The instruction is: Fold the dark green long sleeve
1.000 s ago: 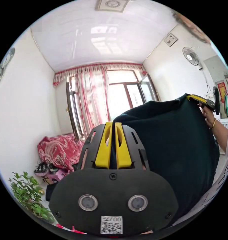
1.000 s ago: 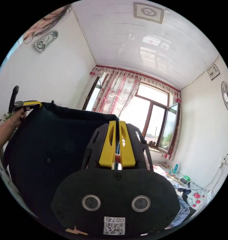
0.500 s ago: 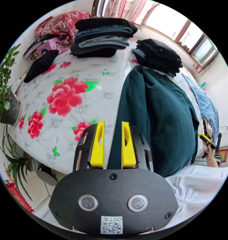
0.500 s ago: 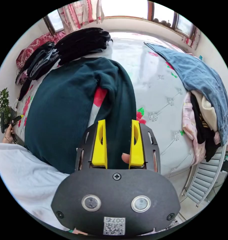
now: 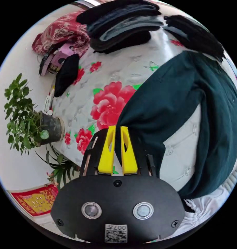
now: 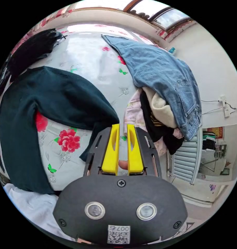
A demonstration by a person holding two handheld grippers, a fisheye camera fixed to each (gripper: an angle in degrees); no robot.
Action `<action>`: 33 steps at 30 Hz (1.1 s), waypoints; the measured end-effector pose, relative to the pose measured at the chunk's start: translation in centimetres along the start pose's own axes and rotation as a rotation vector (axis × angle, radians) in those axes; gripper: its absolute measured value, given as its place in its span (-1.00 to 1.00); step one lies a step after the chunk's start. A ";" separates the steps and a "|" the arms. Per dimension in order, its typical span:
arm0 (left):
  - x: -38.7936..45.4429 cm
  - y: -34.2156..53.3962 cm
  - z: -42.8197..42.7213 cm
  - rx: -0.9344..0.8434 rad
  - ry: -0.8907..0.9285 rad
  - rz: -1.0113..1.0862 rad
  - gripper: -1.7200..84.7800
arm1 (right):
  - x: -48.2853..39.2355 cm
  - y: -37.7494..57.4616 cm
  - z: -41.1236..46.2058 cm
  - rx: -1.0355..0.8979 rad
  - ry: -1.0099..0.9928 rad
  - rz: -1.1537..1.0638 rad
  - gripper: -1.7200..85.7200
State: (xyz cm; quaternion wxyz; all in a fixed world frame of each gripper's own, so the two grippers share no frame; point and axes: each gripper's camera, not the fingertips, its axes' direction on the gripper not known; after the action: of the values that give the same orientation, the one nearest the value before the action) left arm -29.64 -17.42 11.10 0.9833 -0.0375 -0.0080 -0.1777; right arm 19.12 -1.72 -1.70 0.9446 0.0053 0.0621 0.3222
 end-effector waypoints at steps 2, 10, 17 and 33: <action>-6.1 0.1 -1.0 0.022 -0.023 -0.161 -0.95 | 4.1 1.2 -0.7 0.040 -0.098 0.134 -0.86; -2.5 11.6 -3.0 0.214 0.605 0.086 -0.81 | -5.1 15.3 -0.6 0.113 -0.671 -0.047 -0.78; 11.3 20.3 -2.5 0.064 0.775 0.565 -0.67 | -16.1 23.1 4.0 -0.193 -0.739 -0.274 -0.76; -1.5 25.8 1.3 0.098 0.845 0.491 -0.85 | -15.8 30.2 3.1 -0.167 -0.410 -0.248 -0.95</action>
State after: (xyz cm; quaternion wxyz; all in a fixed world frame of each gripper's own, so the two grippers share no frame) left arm -21.99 7.31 10.49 0.9139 0.0836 0.3926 0.0601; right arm -11.27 12.62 4.66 0.9669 -0.0150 -0.1575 0.2002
